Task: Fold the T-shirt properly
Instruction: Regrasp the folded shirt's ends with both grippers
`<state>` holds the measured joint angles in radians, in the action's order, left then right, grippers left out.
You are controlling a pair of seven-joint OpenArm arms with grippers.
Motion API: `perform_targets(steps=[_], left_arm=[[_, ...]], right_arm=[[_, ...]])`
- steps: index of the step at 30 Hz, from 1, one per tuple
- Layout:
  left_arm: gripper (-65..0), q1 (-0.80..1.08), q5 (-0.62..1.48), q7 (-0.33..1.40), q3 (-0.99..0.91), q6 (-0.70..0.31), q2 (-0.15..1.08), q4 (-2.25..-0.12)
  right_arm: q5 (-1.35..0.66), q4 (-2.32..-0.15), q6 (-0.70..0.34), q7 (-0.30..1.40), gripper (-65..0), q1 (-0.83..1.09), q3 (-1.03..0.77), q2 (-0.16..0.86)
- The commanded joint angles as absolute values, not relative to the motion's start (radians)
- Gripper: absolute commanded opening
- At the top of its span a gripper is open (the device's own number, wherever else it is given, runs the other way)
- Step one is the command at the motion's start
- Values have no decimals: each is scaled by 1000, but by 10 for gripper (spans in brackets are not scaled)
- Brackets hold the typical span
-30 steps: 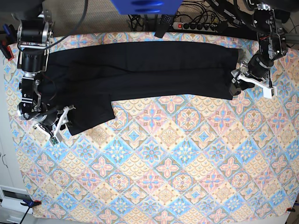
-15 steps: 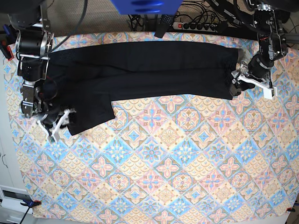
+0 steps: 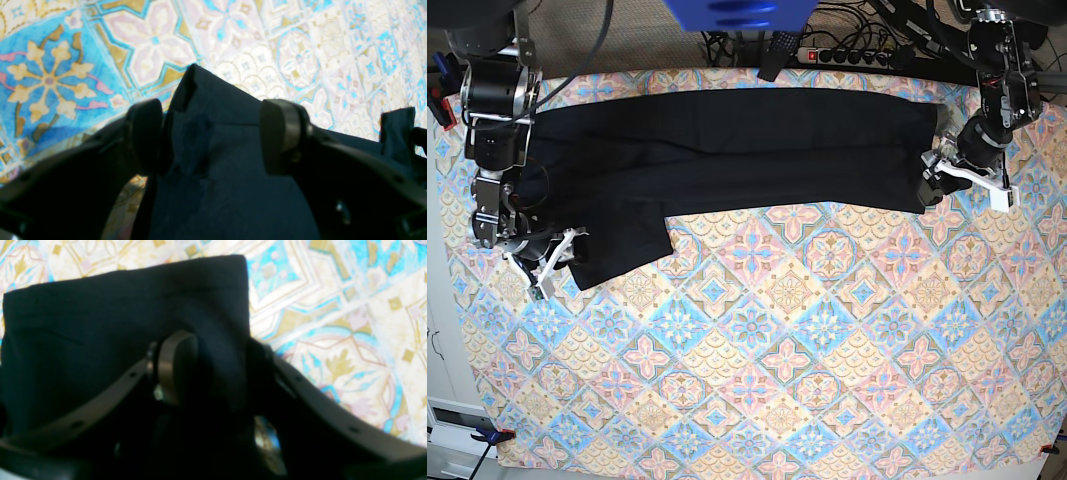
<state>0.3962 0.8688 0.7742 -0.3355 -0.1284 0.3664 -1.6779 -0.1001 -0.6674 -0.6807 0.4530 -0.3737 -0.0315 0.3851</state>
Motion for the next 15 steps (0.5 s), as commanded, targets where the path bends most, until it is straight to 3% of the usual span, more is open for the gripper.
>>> perform_targets(steps=[1, 4, 15], left_arm=[[-202, 400, 880, 760, -340, -136, 381, -1696], [-202, 410, 881, 760, -341, -137, 381, -1696], [-202, 415, 881, 760, -343, -137, 381, -1696]], right_arm=[[-108, -680, -676, 417, -376, -398, -38, 403], [-110, -680, -633, 386, -376, -398, -36, 403], [-110, -680, -636, 387, -376, -338, 8, 403]])
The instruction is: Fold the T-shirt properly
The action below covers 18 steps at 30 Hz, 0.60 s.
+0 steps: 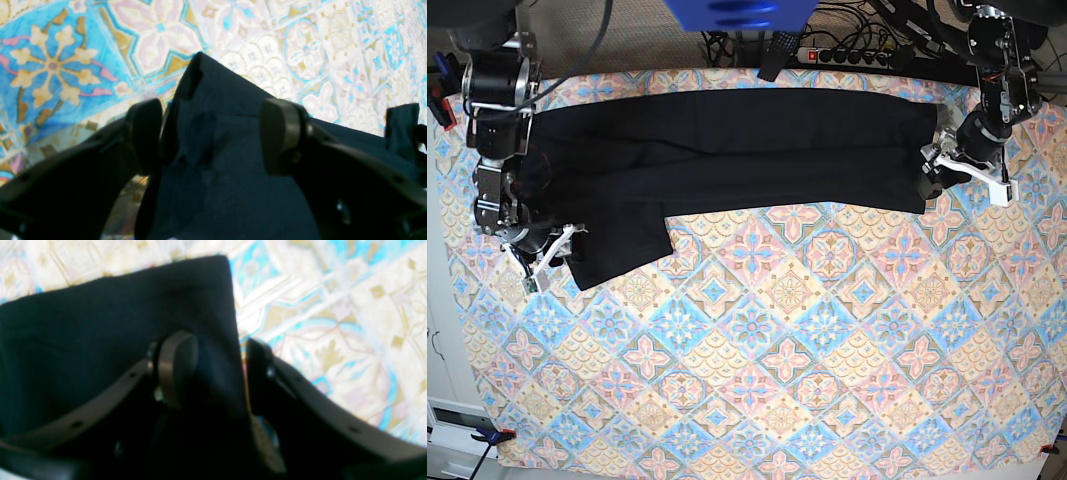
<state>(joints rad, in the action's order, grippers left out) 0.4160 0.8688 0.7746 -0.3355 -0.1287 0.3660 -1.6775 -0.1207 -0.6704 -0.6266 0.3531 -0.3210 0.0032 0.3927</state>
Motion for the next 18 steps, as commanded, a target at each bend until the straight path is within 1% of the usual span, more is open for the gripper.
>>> perform_targets(steps=[1, 4, 6, 8, 10, 13, 15, 18], left_arm=[[-202, 415, 881, 760, -343, -137, 381, -1696], [-202, 415, 881, 760, -344, -137, 381, -1696], [-202, 415, 881, 760, -344, -137, 381, -1696], [-202, 415, 881, 760, -341, -137, 381, -1696], [-202, 415, 881, 760, -341, -137, 381, -1696], [-202, 415, 881, 760, -341, -137, 381, -1696], [-202, 415, 881, 760, -341, -137, 381, -1696], [-202, 415, 881, 760, -341, -137, 381, -1696]], right_arm=[[-110, -680, -636, 387, -378, -337, 38, 403], [-113, -684, -636, 387, -379, -337, 143, 403], [-114, -687, -636, 387, -390, -337, 182, 403], [-114, -688, -651, 387, -433, -337, 205, 403], [-114, -690, -698, 387, -507, -337, 209, 403], [-114, -690, -698, 387, -612, -337, 205, 401], [-114, -693, -698, 387, -644, -337, 203, 401], [-116, -710, -698, 387, -648, -337, 202, 403]])
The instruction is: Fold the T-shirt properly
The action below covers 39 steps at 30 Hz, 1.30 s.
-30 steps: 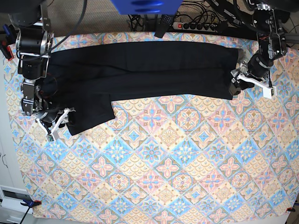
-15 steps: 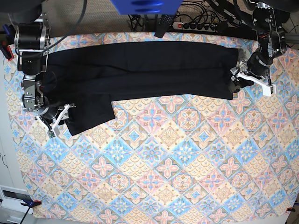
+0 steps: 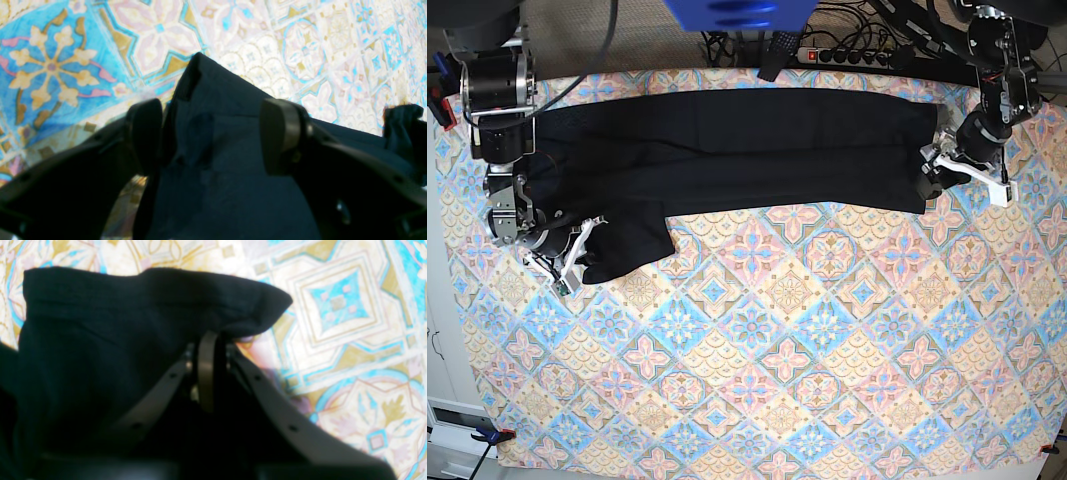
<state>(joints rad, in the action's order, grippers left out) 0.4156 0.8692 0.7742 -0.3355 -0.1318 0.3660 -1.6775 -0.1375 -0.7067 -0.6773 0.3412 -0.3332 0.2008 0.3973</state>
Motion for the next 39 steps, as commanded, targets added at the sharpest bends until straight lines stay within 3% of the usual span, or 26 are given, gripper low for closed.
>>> perform_targets(steps=[1, 16, 24, 35, 39], left_arm=[[-202, 415, 881, 760, -341, -137, 381, -1696], [-202, 409, 881, 760, -340, -137, 381, -1693], [-202, 409, 881, 760, -340, -137, 381, -1693], [-202, 409, 881, 760, -340, -137, 381, -1693], [-202, 410, 874, 760, -343, -137, 381, -1695]], right_arm=[[-117, -739, -698, 387, -648, -337, 202, 403], [-116, -1535, -698, 654, -648, 96, -93, 403], [-116, -1784, -698, 688, -648, 311, -197, 403], [-110, -1828, -698, 750, -640, 417, -219, 403], [-108, -1827, -698, 776, -563, 420, -223, 407]])
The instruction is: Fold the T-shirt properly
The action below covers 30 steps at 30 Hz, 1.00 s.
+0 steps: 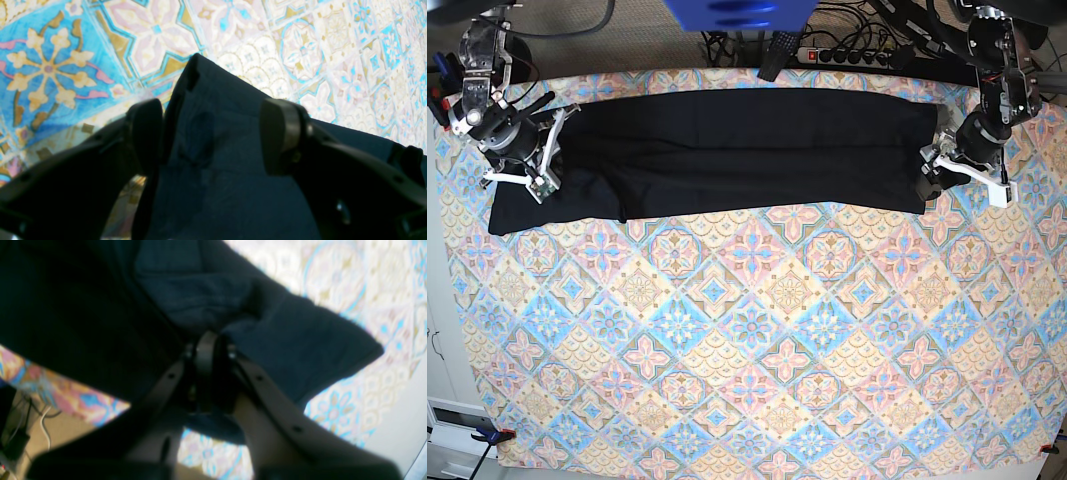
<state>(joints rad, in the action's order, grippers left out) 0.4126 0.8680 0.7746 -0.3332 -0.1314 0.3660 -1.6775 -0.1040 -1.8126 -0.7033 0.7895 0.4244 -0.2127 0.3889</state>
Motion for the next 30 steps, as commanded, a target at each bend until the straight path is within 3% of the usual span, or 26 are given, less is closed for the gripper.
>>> perform_targets(steps=[1, 6, 12, 20, 30], left_arm=[[-202, 412, 874, 760, -344, -137, 383, -1695], [-202, 415, 871, 760, -346, -137, 386, -1695], [-202, 415, 871, 760, -346, -137, 386, -1695], [-202, 432, 872, 760, -348, -137, 389, -1698], [-202, 460, 868, 792, -338, -137, 506, -1673]], right_arm=[[-108, -1827, -698, 799, -539, 420, -225, 407], [-8, -1831, -698, 817, -498, 415, -268, 397], [105, -1827, -698, 754, -497, 410, -426, 278], [114, -1837, -698, 743, -497, 410, -426, 263], [111, -1893, -698, 743, -497, 412, -366, 262]])
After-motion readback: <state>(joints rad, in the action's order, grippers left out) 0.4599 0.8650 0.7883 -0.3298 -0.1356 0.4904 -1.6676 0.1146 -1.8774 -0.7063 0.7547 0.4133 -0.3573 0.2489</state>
